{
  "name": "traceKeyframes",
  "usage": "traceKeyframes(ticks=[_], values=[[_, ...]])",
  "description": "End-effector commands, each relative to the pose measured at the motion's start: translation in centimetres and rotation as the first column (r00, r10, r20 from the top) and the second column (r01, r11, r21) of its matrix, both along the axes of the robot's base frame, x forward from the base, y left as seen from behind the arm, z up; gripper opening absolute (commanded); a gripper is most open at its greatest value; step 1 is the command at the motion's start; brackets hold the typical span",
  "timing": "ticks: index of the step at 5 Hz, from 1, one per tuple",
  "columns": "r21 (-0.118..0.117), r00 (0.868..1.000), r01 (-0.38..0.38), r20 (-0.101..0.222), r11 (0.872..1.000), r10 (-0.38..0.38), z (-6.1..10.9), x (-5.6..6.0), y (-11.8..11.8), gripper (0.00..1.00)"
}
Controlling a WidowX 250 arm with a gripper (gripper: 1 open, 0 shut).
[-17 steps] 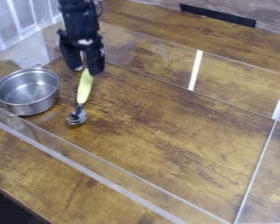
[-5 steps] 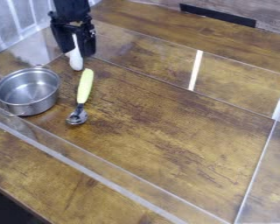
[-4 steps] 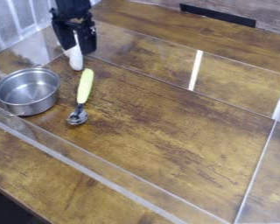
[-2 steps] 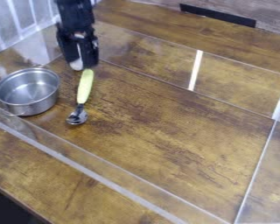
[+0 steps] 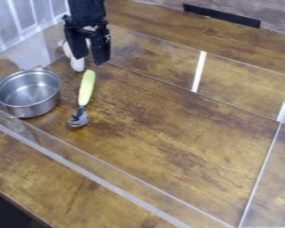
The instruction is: Move the green spoon to the left
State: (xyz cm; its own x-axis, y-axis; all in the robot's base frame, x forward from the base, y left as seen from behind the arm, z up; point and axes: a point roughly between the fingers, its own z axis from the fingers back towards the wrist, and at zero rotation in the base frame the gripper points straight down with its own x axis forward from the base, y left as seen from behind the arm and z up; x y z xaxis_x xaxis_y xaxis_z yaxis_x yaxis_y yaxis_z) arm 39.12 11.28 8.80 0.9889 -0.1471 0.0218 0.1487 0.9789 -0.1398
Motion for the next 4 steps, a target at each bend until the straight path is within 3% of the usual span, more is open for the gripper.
traceKeyframes(ticks=[1,2,4], values=[[0.047,0.993,0.046,0.107,0.998,-0.051,4.0,0.4,1.2,1.0],[0.045,0.991,0.076,0.106,0.996,-0.081,3.0,0.5,2.9,1.0],[0.029,0.989,0.12,0.089,0.992,-0.122,2.9,1.2,1.3,1.0]])
